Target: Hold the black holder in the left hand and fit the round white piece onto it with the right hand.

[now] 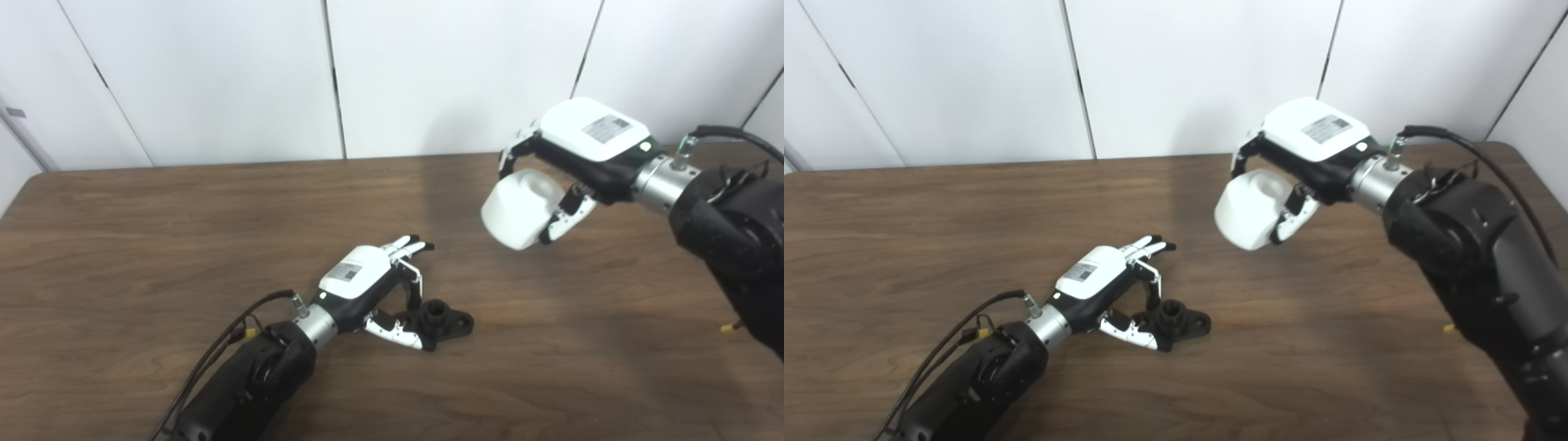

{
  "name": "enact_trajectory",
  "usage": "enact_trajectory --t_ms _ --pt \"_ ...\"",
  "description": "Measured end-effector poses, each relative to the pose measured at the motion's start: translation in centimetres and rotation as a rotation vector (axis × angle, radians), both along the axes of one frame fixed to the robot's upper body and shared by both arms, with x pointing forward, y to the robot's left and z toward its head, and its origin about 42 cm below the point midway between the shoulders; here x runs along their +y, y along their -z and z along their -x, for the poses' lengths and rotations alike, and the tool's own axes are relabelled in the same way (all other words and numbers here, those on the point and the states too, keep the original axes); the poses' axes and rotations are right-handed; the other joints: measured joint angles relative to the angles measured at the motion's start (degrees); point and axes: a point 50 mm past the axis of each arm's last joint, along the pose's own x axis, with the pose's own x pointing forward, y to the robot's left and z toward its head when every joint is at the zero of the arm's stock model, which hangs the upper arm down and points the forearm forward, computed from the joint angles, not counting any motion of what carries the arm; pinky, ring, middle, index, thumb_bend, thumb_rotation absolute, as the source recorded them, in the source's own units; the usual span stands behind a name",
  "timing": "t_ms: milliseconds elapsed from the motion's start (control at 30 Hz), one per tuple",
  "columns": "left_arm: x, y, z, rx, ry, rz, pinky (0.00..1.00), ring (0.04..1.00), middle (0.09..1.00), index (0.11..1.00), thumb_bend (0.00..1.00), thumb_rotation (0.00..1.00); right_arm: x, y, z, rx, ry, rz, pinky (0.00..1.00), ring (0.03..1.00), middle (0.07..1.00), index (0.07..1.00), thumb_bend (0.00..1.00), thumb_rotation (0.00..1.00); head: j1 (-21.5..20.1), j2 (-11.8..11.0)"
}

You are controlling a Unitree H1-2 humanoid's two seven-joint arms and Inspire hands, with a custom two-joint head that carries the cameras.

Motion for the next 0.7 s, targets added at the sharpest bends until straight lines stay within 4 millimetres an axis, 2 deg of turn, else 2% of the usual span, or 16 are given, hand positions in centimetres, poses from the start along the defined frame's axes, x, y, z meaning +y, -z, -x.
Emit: enact_trajectory --t_ms 167,433,700 --pt "-0.1 0.0 -0.1 -0.004 0.002 -0.006 0.89 0.992 0.947 0.485 0.52 0.07 1.8 0.6 0.8 0.03 -0.056 0.0 0.81 0.811 0.74 0.48 0.53 0.14 -0.2 0.3" --pt "-0.4 -0.1 -0.1 -0.006 -0.002 -0.008 0.91 0.998 0.947 0.485 0.52 0.07 4.2 1.9 1.2 0.085 -0.126 0.015 0.79 0.788 0.736 0.48 0.53 0.15 0.1 0.6" --pt "-0.6 -0.1 -0.1 -0.003 -0.006 -0.007 0.91 0.997 0.945 0.484 0.52 0.07 5.7 3.2 1.1 0.121 -0.177 0.047 0.78 0.804 0.741 0.48 0.53 0.15 0.4 1.0"
